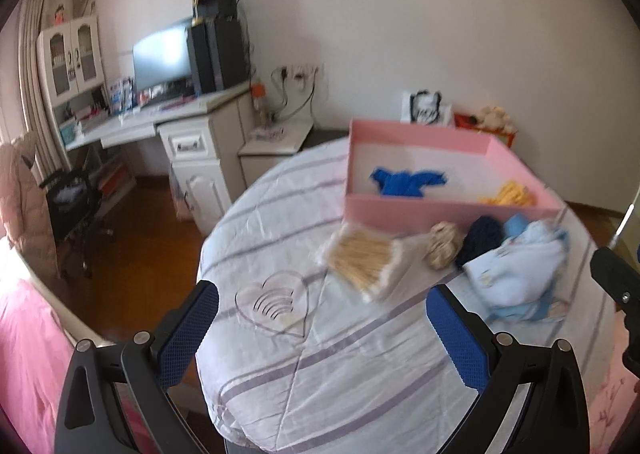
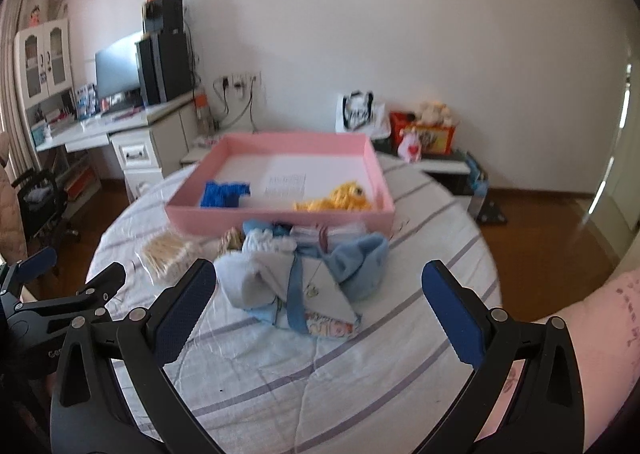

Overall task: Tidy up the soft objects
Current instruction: 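Reach the right tool to the light-blue baby garment and grasp it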

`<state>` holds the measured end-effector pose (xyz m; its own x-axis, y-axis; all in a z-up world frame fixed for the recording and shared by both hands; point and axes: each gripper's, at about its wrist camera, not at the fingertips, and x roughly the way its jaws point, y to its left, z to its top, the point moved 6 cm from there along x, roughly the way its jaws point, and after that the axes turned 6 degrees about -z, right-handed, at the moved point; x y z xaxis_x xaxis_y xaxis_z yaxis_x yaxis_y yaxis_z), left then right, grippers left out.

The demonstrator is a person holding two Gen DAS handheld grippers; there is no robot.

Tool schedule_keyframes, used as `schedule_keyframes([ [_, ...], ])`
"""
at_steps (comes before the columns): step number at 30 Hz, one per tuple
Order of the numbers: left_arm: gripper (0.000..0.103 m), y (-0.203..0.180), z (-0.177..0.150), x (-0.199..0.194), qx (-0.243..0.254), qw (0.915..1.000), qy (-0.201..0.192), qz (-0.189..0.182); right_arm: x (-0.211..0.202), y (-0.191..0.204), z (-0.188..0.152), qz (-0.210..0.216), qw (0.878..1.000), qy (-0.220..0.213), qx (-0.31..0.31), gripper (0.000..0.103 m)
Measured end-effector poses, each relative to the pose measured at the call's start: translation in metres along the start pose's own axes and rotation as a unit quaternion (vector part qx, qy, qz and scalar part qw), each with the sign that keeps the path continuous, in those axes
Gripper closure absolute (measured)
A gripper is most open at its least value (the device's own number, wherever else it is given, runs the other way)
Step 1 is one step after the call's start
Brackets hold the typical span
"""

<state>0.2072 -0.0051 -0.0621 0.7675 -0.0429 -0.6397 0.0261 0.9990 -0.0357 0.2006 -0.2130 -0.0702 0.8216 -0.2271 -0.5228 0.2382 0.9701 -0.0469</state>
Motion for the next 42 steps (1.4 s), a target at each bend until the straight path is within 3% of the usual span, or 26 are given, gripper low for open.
schedule_keyframes([
  [9, 0.0, 0.022, -0.008, 0.052, -0.02, 0.9986, 0.048, 0.008, 0.046, 0.017, -0.02, 0.004, 0.998, 0.067, -0.007, 0.0],
  [17, 0.0, 0.032, -0.018, 0.071, -0.022, 0.9976, 0.065, -0.002, 0.071, 0.041, -0.03, 0.008, 0.995, 0.096, -0.032, 0.0],
  [24, 0.0, 0.034, -0.025, 0.085, -0.018, 0.9967, 0.078, -0.008, 0.091, 0.05, -0.032, -0.03, 0.993, 0.102, -0.049, 0.0],
  [33, 0.0, 0.028, -0.024, 0.087, -0.012, 0.9967, 0.08, -0.011, 0.077, 0.034, -0.023, 0.002, 0.996, 0.086, -0.019, 0.036],
  [38, 0.0, 0.022, -0.019, 0.081, -0.009, 0.9971, 0.073, -0.019, 0.063, 0.023, -0.017, 0.024, 0.997, 0.079, -0.002, 0.045],
  [42, 0.0, 0.017, -0.015, 0.077, -0.005, 0.9975, 0.067, -0.02, 0.049, 0.008, -0.01, 0.025, 0.998, 0.063, 0.014, 0.045],
])
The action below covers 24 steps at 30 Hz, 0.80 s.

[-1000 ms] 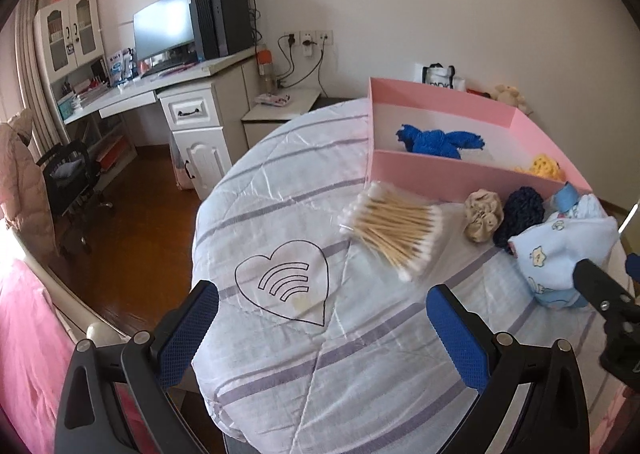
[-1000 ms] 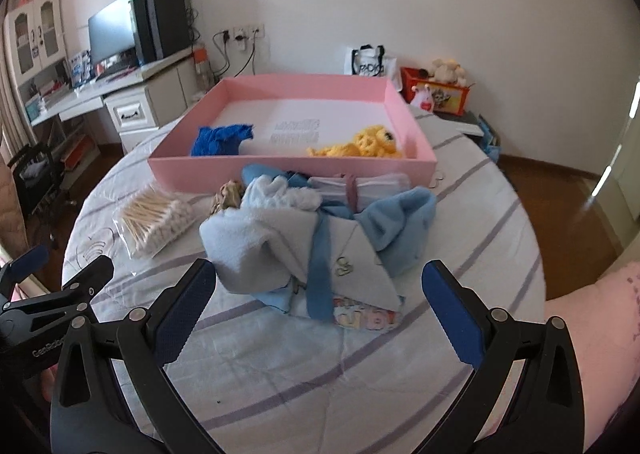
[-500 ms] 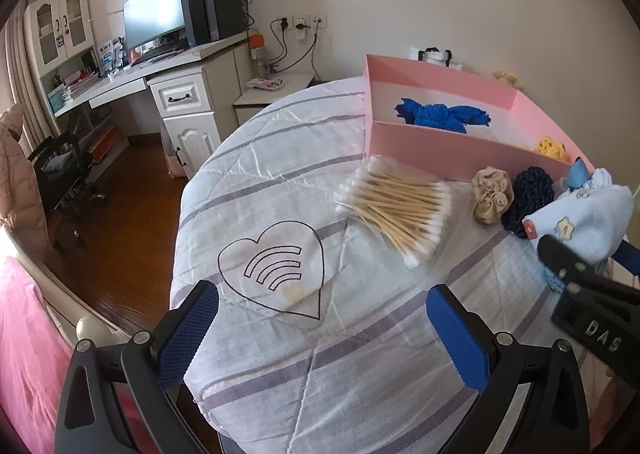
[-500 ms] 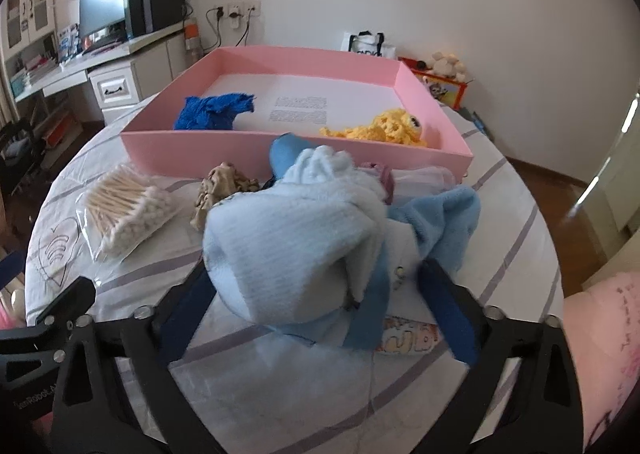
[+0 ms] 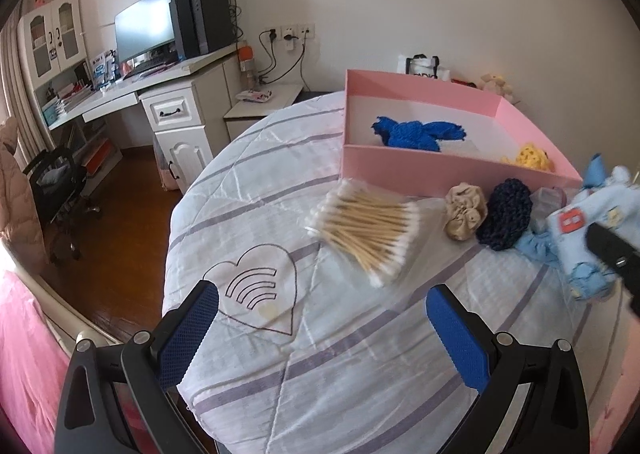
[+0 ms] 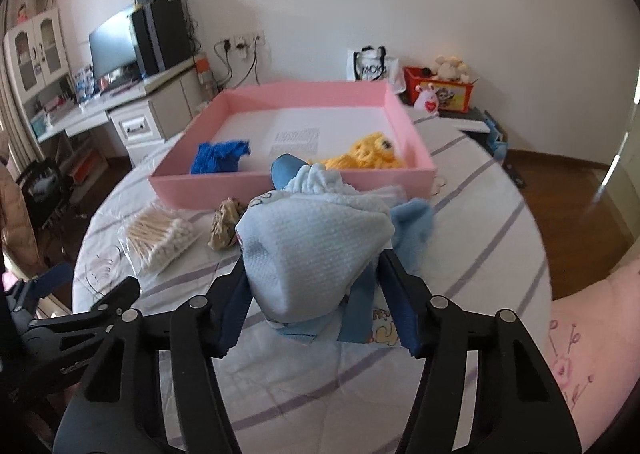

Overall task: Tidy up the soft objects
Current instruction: 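Reach the right tool to the light-blue baby garment and grasp it, then grasp the cotton swab bag with the left tool while the right holds the garment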

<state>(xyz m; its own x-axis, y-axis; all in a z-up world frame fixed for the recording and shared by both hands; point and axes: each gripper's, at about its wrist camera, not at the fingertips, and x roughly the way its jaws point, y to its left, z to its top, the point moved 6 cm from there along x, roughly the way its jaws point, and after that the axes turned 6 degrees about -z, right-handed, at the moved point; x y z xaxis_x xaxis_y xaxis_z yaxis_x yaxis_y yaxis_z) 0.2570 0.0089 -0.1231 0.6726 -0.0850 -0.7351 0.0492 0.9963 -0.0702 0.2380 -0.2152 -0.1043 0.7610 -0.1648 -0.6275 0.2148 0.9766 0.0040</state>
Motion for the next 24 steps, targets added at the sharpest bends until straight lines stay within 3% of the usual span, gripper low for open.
schedule_keyframes([
  [9, 0.0, -0.013, 0.014, -0.006, 0.008, 0.9999, -0.013, -0.005, -0.032, -0.044, 0.022, -0.048, 0.997, -0.056, 0.036, 0.045],
  [15, 0.0, -0.015, 0.023, 0.002, 0.008, 0.9999, -0.011, -0.007, -0.015, -0.065, 0.023, -0.077, 0.995, -0.042, 0.055, 0.045],
  [24, 0.0, -0.015, 0.036, 0.053, 0.011, 0.9995, 0.029, 0.003, 0.025, -0.076, 0.022, -0.086, 0.994, -0.012, 0.06, 0.045],
])
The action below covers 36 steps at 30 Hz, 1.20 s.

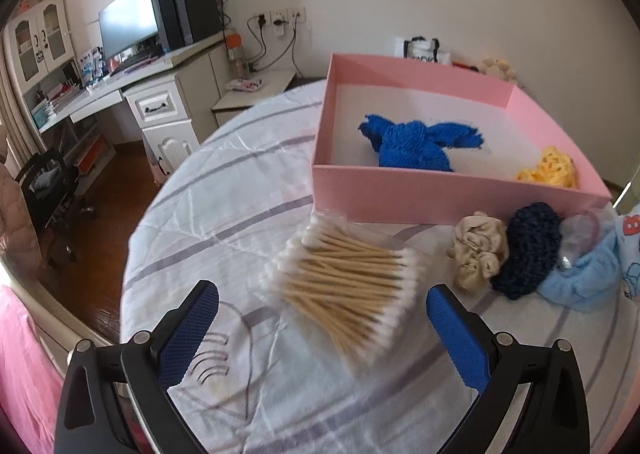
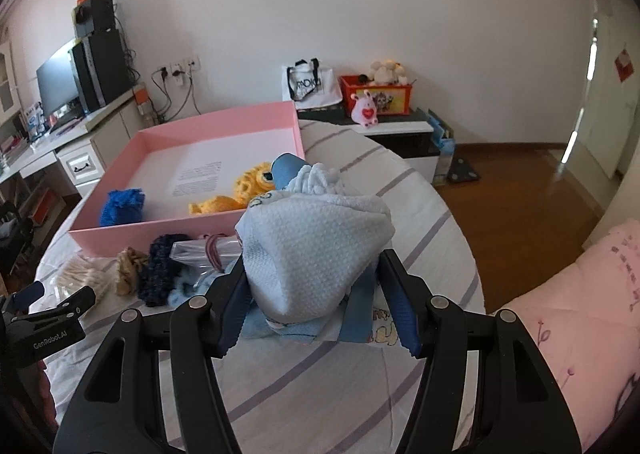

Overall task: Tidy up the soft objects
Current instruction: 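Grasp the cotton swab bag with the left tool while the right holds the garment, then lift and carry the garment and cotton swab bag with both tools to the pink tray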

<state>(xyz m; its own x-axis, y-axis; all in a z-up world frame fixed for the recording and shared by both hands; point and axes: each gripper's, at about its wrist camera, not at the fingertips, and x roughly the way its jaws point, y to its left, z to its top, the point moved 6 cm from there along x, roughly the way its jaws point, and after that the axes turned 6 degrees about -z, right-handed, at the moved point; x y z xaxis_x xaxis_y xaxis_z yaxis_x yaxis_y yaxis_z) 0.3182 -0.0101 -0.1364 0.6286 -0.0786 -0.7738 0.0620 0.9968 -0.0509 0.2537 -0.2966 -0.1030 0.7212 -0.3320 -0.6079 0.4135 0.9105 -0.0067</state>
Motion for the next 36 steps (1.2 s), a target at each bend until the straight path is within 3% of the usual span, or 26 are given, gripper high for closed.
schedule_keyframes([
  [5, 0.0, -0.002, 0.006, 0.024, 0.0, 0.9998, 0.017, -0.012, 0.011, -0.004, -0.002, -0.004, 1.0, 0.008, 0.006, 0.044],
  [7, 0.013, -0.005, 0.009, 0.03, -0.001, 0.9996, 0.016, -0.022, 0.014, -0.004, -0.002, -0.005, 1.0, 0.01, 0.006, 0.044],
  [13, 0.024, -0.008, 0.013, 0.041, 0.011, 0.9992, 0.015, -0.034, 0.017, -0.007, 0.0, -0.006, 1.0, 0.013, 0.008, 0.044],
  [23, 0.027, -0.009, 0.008, 0.028, 0.022, 0.9993, -0.006, -0.028, 0.011, -0.009, 0.0, 0.0, 1.0, 0.013, 0.013, 0.045],
  [36, 0.027, -0.01, -0.003, -0.025, 0.018, 0.9988, -0.04, -0.019, -0.025, -0.006, -0.001, 0.011, 1.0, -0.017, 0.008, 0.045],
])
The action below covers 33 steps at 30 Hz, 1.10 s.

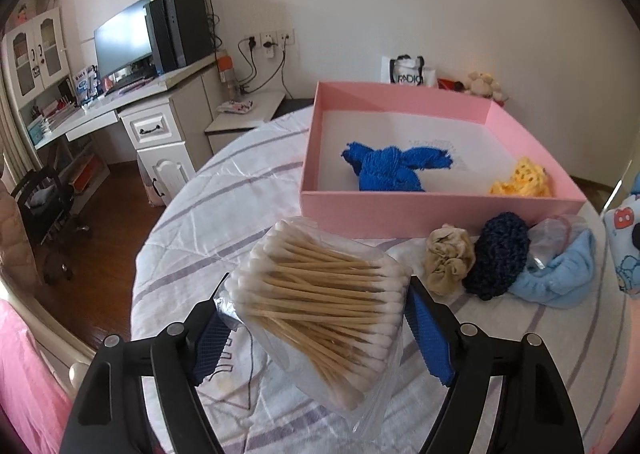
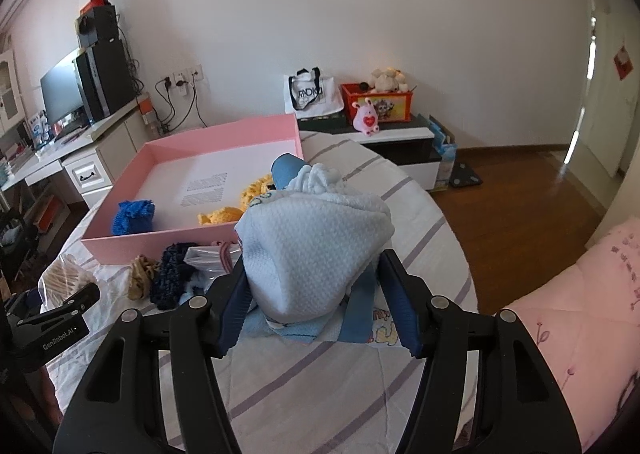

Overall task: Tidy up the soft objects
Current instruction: 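Lift and carry the garment and cotton swab bag with both tools to the pink tray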

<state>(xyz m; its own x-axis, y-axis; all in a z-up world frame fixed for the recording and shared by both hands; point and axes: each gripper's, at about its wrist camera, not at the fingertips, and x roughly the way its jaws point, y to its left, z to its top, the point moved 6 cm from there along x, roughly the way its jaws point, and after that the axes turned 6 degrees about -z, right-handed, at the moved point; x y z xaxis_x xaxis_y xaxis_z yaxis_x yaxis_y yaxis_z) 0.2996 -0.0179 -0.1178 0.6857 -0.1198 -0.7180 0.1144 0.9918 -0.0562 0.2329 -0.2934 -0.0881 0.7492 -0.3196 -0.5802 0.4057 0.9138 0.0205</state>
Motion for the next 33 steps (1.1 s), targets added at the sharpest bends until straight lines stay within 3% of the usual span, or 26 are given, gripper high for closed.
schedule_keyframes([
  [15, 0.027, -0.002, -0.006, -0.089, -0.003, 0.9972, -0.074, -0.002, -0.075, 0.01, 0.008, 0.031, 0.997, -0.068, -0.009, 0.045],
  [33, 0.027, -0.023, -0.035, -0.235, 0.014, 0.9803, -0.197, -0.004, -0.18, 0.027, 0.009, 0.077, 0.981, -0.175, -0.032, 0.045],
])
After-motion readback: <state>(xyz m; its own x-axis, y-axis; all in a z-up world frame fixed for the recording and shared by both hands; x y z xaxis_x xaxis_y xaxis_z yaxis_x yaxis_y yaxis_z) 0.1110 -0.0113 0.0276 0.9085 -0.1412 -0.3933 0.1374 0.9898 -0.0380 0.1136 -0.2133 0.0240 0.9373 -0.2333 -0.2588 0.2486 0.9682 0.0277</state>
